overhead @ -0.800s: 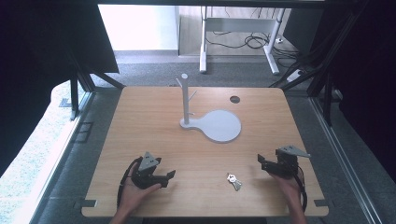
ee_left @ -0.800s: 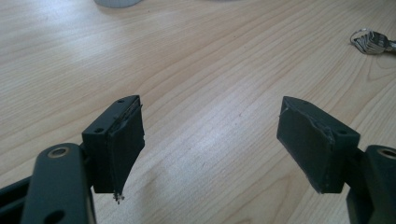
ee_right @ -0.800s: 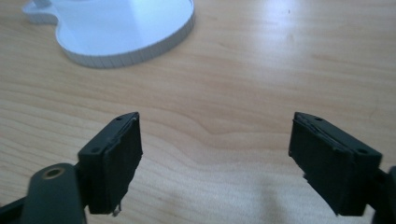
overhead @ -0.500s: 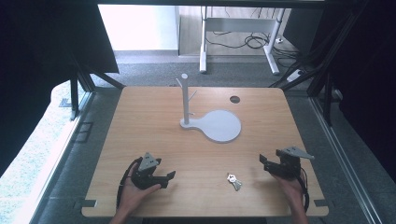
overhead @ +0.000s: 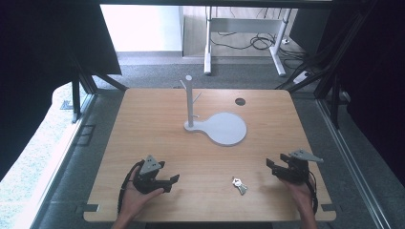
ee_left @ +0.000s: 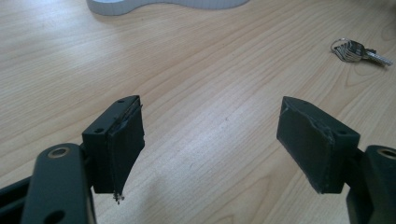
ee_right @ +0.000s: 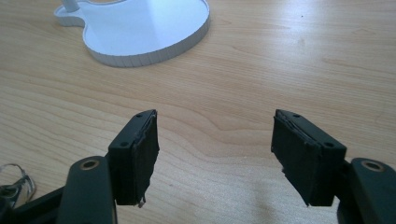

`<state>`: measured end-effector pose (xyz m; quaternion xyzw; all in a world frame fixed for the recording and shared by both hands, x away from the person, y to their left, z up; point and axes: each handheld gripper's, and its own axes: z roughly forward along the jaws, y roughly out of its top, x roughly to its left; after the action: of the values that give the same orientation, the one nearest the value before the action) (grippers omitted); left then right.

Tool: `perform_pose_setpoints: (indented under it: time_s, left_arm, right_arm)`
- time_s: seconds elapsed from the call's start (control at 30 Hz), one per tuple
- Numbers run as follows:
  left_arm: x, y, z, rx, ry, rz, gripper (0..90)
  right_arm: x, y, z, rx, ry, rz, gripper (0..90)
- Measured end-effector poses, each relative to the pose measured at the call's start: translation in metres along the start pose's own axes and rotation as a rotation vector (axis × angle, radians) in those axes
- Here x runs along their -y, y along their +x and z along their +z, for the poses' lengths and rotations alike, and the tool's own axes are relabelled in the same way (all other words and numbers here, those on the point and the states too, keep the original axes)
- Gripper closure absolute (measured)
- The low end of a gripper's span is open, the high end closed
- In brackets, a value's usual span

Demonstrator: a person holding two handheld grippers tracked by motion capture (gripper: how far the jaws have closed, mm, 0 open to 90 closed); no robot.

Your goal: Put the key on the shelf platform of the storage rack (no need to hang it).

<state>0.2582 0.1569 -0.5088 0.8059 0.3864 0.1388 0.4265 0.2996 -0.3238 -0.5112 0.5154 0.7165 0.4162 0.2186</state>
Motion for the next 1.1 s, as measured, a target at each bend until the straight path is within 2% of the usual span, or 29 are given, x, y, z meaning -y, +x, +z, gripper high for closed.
perform_pose_setpoints:
  time_s: [0.2,0.27,0.43,0.53,0.7,0.73,0.77,0.83,0.9,1.07,1.1]
  left_arm:
    - [0.006,-0.002,0.002,0.003,0.013,-0.006,23.5]
    - [0.004,-0.006,0.003,0.011,0.012,0.002,23.5]
    - [0.003,-0.006,0.004,0.004,0.010,0.015,23.5]
    - [0.003,-0.004,0.004,-0.011,0.011,0.016,23.8]
    - [0.004,-0.004,0.007,-0.018,0.023,0.022,24.0]
    - [0.005,-0.006,0.008,-0.011,0.026,0.029,23.9]
    - [0.005,-0.006,0.008,-0.011,0.026,0.029,23.8]
    - [0.006,-0.007,0.008,-0.004,0.028,0.026,23.8]
    - [0.006,-0.008,0.008,-0.005,0.030,0.028,23.7]
    - [0.007,-0.009,0.005,-0.014,0.010,0.027,24.0]
    - [0.007,-0.009,0.004,-0.016,0.006,0.027,24.0]
  right_arm:
    - [0.000,0.002,-0.001,-0.014,-0.002,-0.018,36.1]
    - [0.003,0.006,-0.002,-0.023,0.013,-0.046,37.8]
    - [0.005,0.008,0.001,-0.032,0.042,-0.046,38.7]
    - [0.006,0.011,0.004,-0.031,0.090,-0.085,39.1]
    - [0.006,0.008,0.002,-0.058,0.135,-0.087,41.9]
    - [0.003,0.008,0.001,-0.062,0.177,-0.099,42.9]
    - [0.003,0.008,0.001,-0.062,0.177,-0.099,42.9]
    - [-0.003,0.009,-0.002,-0.052,0.223,-0.142,44.6]
    - [-0.006,0.011,-0.004,-0.056,0.243,-0.152,45.1]
    - [-0.016,0.021,-0.005,-0.077,0.346,-0.206,47.2]
    - [-0.016,0.021,-0.005,-0.077,0.346,-0.206,47.2]
